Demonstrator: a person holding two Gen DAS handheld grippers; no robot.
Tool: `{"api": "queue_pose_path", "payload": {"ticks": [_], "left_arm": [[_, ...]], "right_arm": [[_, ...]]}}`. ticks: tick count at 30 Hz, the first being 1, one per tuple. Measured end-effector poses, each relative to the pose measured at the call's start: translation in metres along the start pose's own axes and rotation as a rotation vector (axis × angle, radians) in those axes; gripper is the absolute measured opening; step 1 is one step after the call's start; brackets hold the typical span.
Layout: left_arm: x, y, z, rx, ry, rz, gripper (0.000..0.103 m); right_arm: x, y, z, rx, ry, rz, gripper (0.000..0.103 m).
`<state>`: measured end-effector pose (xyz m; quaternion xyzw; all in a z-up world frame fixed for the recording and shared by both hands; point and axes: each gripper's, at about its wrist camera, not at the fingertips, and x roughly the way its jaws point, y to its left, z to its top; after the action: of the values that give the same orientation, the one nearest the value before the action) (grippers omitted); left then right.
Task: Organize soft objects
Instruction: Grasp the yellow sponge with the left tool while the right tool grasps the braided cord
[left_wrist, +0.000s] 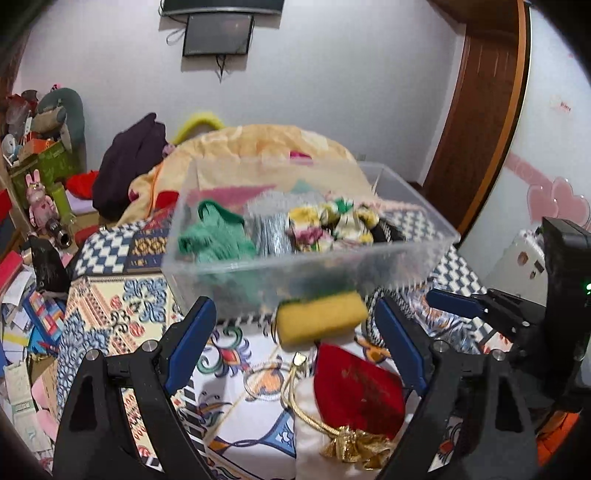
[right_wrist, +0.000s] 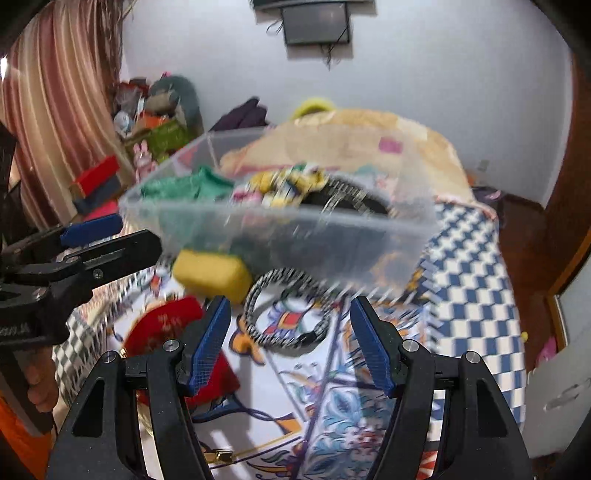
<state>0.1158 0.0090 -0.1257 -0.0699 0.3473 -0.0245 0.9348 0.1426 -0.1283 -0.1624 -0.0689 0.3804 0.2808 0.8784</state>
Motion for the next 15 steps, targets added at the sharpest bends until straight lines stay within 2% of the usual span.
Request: {"api": "queue_pose_path", "payload": {"ticks": [2, 4, 6, 7, 12, 15], "left_arm": [[0.004, -0.001, -0.003, -0.004, 0.013, -0.005, 0.088], [0.009, -0.002, -0.005, -0.01, 0.031, -0.016, 0.088], [0.016, -0.003, -0.006, -0.014, 0.047, -0.03, 0.088], [0.02, -0.005, -0.005, -0.012, 0.056, -0.031, 0.088], [0.035, -0.013, -0.005, 0.002, 0.094, -0.047, 0.088], [0.044, -0.012, -0.006, -0.015, 0.116, -0.049, 0.088]], "right_arm": [[0.007, 0.002, -0.003, -0.003, 0.023, 0.001, 0.064], [0.011, 0.004, -0.005, -0.002, 0.033, -0.015, 0.058], [0.011, 0.005, -0.005, -0.014, 0.028, -0.038, 0.047], [0.01, 0.005, -0.004, -0.02, 0.026, -0.037, 0.046], [0.004, -0.001, -0.007, 0.001, 0.019, -0.008, 0.02], [-0.003, -0.008, -0.014, 0.021, 0.011, -0.012, 0.015]]}}
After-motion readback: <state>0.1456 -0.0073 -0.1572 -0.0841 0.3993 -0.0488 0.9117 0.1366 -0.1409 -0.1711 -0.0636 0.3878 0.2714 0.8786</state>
